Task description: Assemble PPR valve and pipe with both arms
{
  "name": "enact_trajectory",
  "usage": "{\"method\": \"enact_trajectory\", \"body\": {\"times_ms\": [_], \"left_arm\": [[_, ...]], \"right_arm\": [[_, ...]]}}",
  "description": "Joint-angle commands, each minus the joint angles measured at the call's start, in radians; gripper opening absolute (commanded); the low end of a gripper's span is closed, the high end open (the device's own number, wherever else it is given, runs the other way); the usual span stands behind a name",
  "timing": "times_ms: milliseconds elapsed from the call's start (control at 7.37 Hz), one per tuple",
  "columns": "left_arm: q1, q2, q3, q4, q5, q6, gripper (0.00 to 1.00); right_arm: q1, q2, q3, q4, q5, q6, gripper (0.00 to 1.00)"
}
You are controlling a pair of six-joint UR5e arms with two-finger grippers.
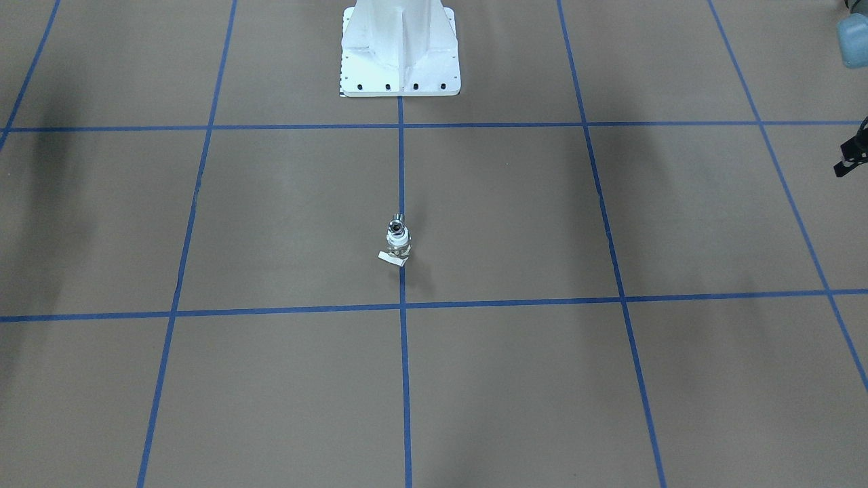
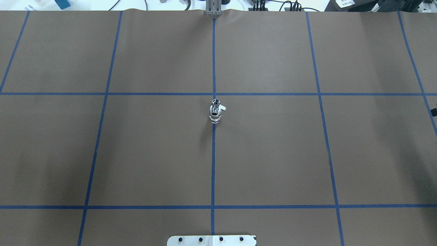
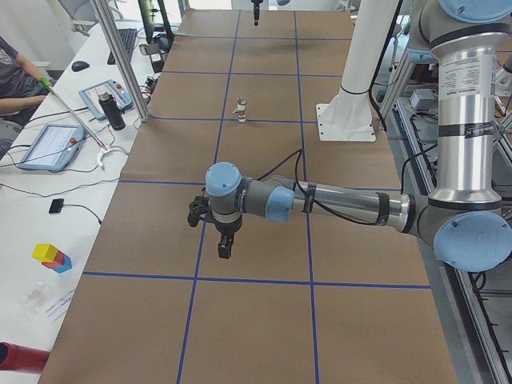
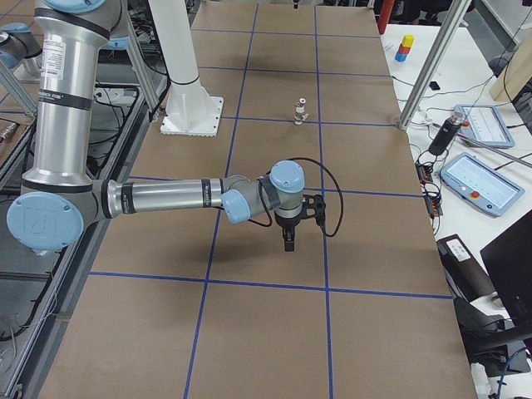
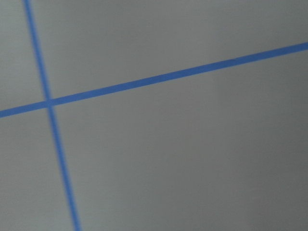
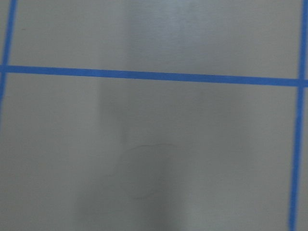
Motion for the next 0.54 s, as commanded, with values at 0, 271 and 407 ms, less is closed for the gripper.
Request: {"method": "enact_trajectory", "body": {"times_ms": [0,271,407], "left_arm": [[-0.069,0.025,0.006,0.007,-0.022,0.056,1.0],[-0.072,0.032,-0.003,0.007,-0.026,0.05,1.0],[-0.072,0.039,-0.006,0.007,-0.036,0.046,1.0]], "right_arm": [[0.066,-0.005,-0.041,-0.006,0.03,-0.097,1.0],[0.119,0.008,-0.035,-0.06,0.028,-0.126,1.0],[0.119,0.036,-0.035,-0.115,0.028,-0.129,1.0]]}}
